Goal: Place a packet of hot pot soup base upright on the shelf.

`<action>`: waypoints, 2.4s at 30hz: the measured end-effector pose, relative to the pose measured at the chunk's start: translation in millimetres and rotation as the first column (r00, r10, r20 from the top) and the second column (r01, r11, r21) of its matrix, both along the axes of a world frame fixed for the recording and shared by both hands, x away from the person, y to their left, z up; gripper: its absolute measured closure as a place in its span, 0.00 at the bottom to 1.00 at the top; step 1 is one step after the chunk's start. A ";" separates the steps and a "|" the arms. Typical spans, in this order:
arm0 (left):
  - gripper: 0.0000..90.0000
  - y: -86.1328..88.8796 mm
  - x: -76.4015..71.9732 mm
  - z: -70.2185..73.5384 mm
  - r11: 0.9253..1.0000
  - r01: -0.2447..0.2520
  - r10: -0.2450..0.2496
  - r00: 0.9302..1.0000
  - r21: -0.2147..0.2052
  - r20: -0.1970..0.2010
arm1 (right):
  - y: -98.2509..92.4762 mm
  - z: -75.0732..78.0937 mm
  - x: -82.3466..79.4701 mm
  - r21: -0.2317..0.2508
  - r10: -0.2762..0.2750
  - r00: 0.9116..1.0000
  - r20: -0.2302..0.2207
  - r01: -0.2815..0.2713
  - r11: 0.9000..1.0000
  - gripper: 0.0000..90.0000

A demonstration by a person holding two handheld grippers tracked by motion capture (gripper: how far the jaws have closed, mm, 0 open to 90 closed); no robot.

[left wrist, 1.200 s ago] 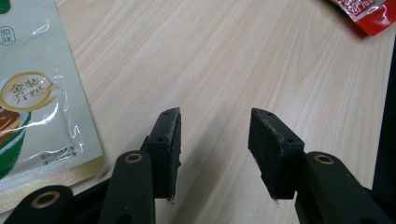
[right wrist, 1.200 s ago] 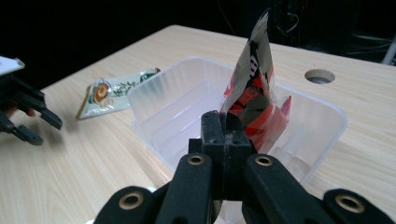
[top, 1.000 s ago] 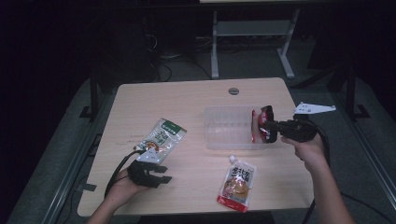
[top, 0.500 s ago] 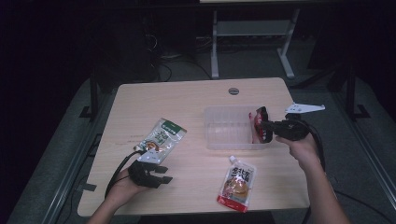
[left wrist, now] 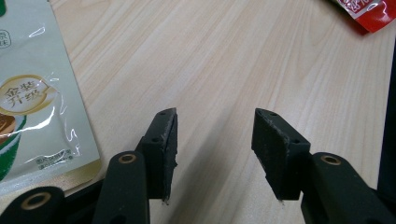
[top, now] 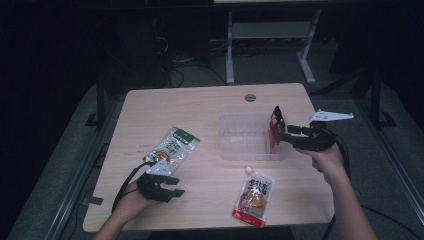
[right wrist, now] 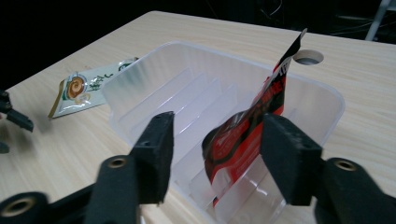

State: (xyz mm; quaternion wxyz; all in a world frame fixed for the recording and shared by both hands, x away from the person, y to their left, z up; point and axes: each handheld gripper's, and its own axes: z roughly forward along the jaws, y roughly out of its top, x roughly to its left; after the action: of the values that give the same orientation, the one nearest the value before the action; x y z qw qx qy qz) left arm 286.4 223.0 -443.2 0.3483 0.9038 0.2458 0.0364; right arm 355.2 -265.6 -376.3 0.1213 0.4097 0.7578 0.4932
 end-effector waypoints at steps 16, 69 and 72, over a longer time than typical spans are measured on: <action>0.45 1.1 -2.3 0.4 1.000 -0.019 0.019 1.000 0.014 0.011 | 4.3 -8.5 -45.1 -0.124 0.041 0.999 -0.026 -0.044 0.991 0.30; 0.44 -6.0 -3.4 -2.6 1.000 -0.003 0.003 1.000 0.025 0.000 | 120.3 -80.8 -81.3 -0.280 0.506 0.819 -0.271 -0.570 0.773 1.00; 0.45 -5.4 -2.9 -2.1 0.999 0.003 -0.003 1.000 0.033 0.005 | 136.1 -81.2 -78.7 -0.288 0.522 0.814 -0.257 -0.579 0.762 1.00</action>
State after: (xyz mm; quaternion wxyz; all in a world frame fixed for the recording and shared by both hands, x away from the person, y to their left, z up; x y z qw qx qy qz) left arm 283.5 217.6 -445.3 0.3341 0.9097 0.2430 0.0420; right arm 276.5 -129.4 -457.5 -0.0195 0.1782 0.9275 0.3280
